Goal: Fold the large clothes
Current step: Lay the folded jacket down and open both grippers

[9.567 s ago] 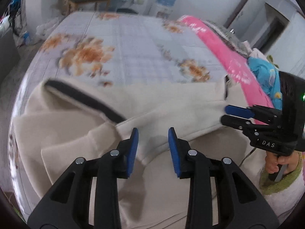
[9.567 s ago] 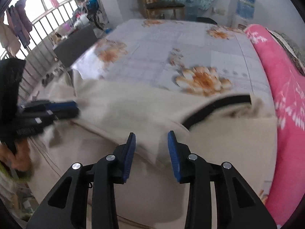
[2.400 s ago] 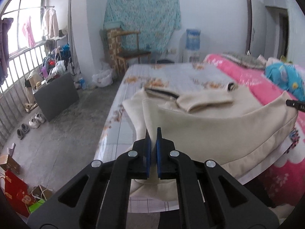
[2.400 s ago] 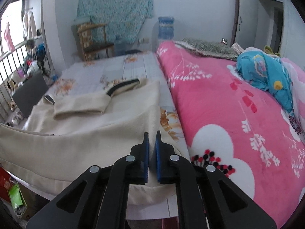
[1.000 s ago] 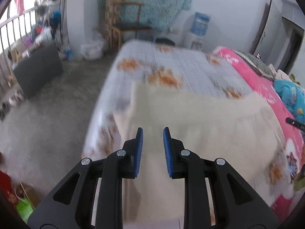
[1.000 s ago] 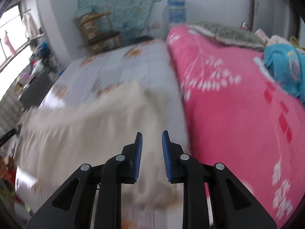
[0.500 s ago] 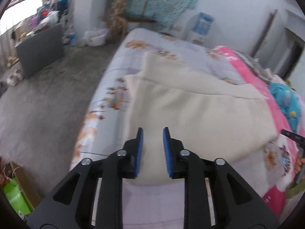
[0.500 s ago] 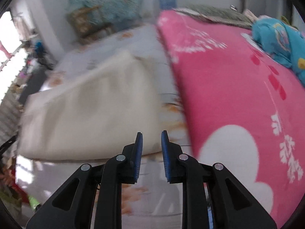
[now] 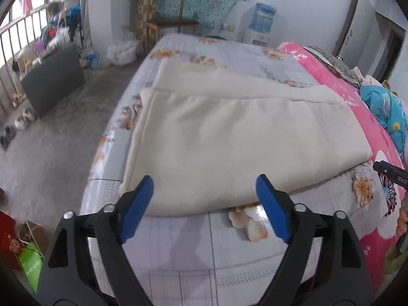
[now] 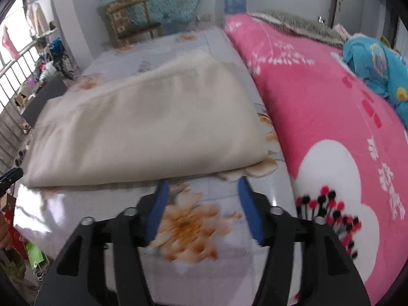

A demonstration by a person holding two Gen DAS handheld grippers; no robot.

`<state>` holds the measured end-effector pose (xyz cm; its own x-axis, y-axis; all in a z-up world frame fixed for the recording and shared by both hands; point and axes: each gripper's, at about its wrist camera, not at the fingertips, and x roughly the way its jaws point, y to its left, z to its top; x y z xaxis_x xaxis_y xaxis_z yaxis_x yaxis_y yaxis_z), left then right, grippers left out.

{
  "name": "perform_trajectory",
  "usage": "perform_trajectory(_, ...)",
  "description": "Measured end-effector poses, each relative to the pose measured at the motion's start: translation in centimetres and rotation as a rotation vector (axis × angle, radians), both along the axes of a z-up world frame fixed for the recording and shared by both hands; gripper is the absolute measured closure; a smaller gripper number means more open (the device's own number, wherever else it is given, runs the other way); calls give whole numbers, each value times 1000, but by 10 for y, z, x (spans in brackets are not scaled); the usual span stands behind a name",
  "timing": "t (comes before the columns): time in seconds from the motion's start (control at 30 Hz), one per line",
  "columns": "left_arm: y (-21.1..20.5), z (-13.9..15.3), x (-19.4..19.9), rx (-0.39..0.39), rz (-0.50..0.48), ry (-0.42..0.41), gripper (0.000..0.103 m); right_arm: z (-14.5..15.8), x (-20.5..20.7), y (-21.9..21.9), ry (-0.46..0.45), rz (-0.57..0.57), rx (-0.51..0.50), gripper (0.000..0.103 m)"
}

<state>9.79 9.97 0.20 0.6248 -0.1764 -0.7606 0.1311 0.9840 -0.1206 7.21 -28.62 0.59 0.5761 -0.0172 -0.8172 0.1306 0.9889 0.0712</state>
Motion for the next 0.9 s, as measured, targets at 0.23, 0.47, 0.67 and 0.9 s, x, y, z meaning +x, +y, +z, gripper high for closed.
perform_trajectory(0.23, -29, 39, -36, 7, -31, -58, 12, 29, -45, 43, -89, 43, 28, 13)
perform_trajectory(0.47, -49, 63, -53, 43, 30, -126, 8, 67, -64, 69, -236, 18, -44, 6)
perform_trajectory(0.67, -61, 63, -49, 110, 83, -121, 8, 67, -63, 81, -268, 21, -27, 6)
perform_trajectory(0.9, -73, 54, -47, 170, 109, -102, 8, 50, -52, 87, -186, 32, -26, 6)
